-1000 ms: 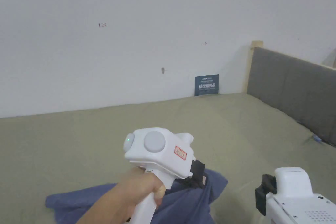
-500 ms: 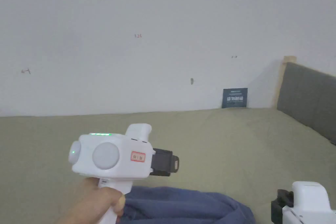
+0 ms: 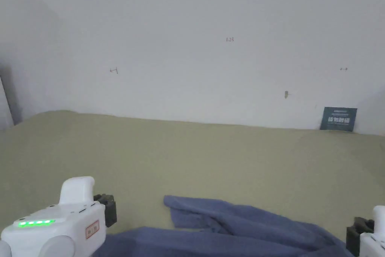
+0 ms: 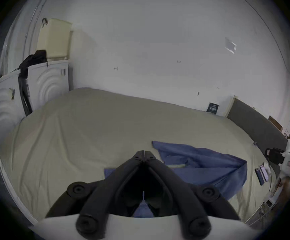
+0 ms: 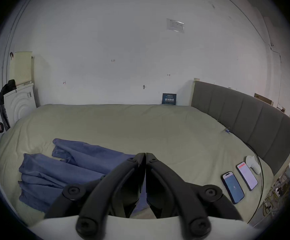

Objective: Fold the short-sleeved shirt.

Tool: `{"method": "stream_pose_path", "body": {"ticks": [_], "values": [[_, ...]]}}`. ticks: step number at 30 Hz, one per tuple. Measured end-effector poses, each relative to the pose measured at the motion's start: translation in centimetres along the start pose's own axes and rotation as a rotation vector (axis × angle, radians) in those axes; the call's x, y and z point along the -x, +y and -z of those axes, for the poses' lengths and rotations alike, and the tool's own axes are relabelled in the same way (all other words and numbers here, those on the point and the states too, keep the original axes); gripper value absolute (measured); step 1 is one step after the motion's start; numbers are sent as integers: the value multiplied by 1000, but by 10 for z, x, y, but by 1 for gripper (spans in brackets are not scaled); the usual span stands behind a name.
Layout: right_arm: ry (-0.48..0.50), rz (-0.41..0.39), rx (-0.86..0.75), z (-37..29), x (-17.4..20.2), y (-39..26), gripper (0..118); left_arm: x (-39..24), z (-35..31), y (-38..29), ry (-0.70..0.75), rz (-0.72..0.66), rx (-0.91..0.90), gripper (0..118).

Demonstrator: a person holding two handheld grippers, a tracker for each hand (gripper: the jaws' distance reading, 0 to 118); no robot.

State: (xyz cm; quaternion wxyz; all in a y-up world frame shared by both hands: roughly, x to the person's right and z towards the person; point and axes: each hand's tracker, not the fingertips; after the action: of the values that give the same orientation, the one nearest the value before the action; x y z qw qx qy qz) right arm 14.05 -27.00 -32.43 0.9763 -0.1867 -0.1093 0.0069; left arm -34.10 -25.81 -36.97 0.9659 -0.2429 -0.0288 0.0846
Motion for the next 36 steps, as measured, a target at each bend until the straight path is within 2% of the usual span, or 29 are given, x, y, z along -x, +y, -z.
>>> {"method": "stream_pose_path", "body": {"ticks": [3, 5, 7, 8, 13, 14, 15, 16, 17, 18, 21, 24, 26, 28, 29, 30, 31, 32, 33, 36], "values": [[3, -6, 1, 2, 1, 1, 7, 5, 11, 5, -24, 4, 47, 0], [6, -8, 0, 5, 1, 2, 7, 11, 31, 15, -61, -11, 162, 0], [8, -12, 1, 8, 0, 2, 7, 16, 59, 25, -35, -24, 291, 0], [8, -17, 0, 8, 0, 2, 7, 20, 79, 31, -11, -18, 415, 0], [8, -33, 10, 16, -3, -3, 7, 54, 148, 33, 77, -124, 587, 1], [7, -37, 15, 18, -4, -5, 7, 59, 159, 32, 114, -164, 616, 14], [5, -40, 21, 20, -5, -7, 7, 64, 168, 29, 147, -185, 641, 64], [2, -43, 27, 23, -6, -9, 7, 68, 178, 23, 168, -194, 685, 105], [-3, -46, 35, 25, -8, -11, 7, 70, 183, 18, 161, -204, 696, 118], [-8, -49, 41, 27, -10, -12, 7, 70, 184, 17, 153, -189, 671, 118], [-19, -51, 58, 32, -14, -17, 7, 68, 198, 8, 149, -188, 710, 103], [-25, -56, 70, 35, -19, -21, 7, 64, 211, -8, 143, -172, 761, 101], [-26, -58, 74, 35, -22, -23, 7, 64, 215, -15, 116, -188, 784, 90], [-31, -69, 83, 36, -24, -25, 7, 56, 209, -15, 196, -125, 748, 66], [-31, -72, 90, 38, -26, -25, 7, 54, 206, -13, 224, -88, 728, 47], [-29, -68, 101, 40, -28, -25, 7, 52, 203, -10, 202, -69, 710, 14], [-27, -60, 112, 43, -30, -25, 7, 52, 201, -8, 148, -76, 692, 5], [-25, -48, 122, 46, -32, -25, 7, 51, 199, -6, 83, -116, 684, 5], [-19, -28, 141, 49, -34, -25, 7, 53, 196, -4, 90, -140, 665, 5], [27, 34, 219, 61, -39, -26, 8, 43, 194, 1, 99, -78, 643, 5]]}}
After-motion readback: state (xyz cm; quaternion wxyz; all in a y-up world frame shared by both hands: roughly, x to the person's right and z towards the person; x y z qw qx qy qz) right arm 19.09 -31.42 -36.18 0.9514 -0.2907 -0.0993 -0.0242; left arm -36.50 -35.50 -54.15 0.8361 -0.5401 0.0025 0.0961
